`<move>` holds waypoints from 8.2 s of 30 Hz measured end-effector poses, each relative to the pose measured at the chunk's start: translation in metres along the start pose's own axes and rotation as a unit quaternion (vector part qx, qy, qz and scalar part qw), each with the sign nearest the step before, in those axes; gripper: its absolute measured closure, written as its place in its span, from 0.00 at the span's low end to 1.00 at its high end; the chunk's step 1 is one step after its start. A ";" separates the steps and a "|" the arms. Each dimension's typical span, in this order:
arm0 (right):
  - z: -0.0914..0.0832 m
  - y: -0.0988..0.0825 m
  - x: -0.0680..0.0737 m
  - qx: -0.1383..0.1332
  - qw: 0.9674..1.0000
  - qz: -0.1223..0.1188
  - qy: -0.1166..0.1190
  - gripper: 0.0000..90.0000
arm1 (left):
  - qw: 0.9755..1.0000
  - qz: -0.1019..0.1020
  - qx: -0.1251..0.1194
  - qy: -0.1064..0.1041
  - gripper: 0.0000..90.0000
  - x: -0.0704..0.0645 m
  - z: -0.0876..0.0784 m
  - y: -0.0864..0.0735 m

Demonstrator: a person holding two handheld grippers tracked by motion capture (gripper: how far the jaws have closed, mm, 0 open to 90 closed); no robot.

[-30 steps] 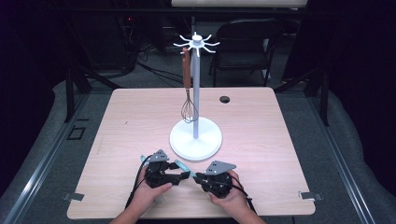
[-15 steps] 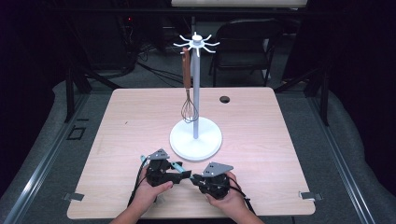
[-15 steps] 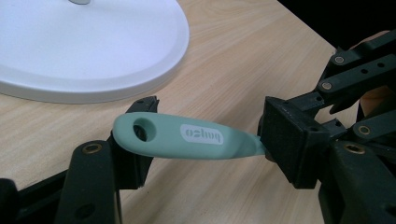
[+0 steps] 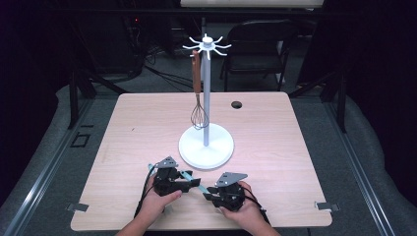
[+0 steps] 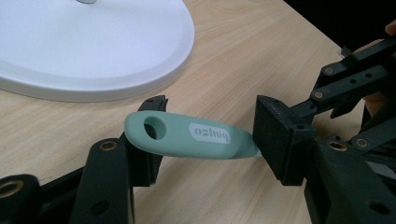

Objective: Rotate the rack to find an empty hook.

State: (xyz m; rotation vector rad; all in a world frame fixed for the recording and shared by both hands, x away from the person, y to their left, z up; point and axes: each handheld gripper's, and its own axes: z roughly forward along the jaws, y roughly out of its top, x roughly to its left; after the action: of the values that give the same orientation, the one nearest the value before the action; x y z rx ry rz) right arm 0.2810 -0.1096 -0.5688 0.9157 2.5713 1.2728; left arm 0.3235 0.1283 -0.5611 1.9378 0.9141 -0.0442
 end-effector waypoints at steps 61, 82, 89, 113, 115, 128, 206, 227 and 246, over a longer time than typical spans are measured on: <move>-0.014 0.012 -0.001 -0.080 0.993 0.047 -0.072 0.90 | 0.999 0.018 -0.034 -0.006 0.75 -0.038 0.007 0.029; -0.025 0.012 -0.008 -0.101 0.990 0.066 -0.072 0.85 | 0.998 0.029 -0.050 -0.029 0.93 -0.051 0.012 0.045; -0.031 0.010 -0.009 -0.101 0.990 0.059 -0.074 0.75 | 0.997 0.041 -0.051 -0.032 0.93 -0.048 0.005 0.052; -0.045 0.008 -0.018 -0.126 0.986 0.063 -0.086 0.54 | 0.997 0.070 -0.034 -0.028 0.94 -0.039 -0.011 0.076; -0.045 0.007 -0.021 -0.127 0.985 0.065 -0.092 0.53 | 0.996 0.075 -0.034 -0.026 0.94 -0.039 -0.014 0.080; -0.033 -0.002 -0.037 -0.072 0.987 0.071 -0.129 0.49 | 0.994 0.107 -0.029 -0.014 0.94 -0.039 -0.033 0.110; -0.024 -0.008 -0.039 -0.056 0.988 0.066 -0.125 0.46 | 0.990 0.114 -0.078 -0.023 0.84 -0.047 -0.075 0.269; -0.027 -0.007 -0.042 -0.065 0.988 0.060 -0.129 0.47 | 0.984 0.152 -0.090 0.014 0.55 -0.064 -0.079 0.239; -0.028 -0.006 -0.042 -0.061 0.986 0.051 -0.145 0.52 | 0.984 0.153 -0.083 0.035 0.55 -0.047 -0.097 0.179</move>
State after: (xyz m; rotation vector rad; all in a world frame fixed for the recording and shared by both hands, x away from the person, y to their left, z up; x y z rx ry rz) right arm 0.3019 -0.1558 -0.5616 1.1269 2.2255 1.2045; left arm 0.3670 0.1299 -0.3570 1.9107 0.6332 0.2742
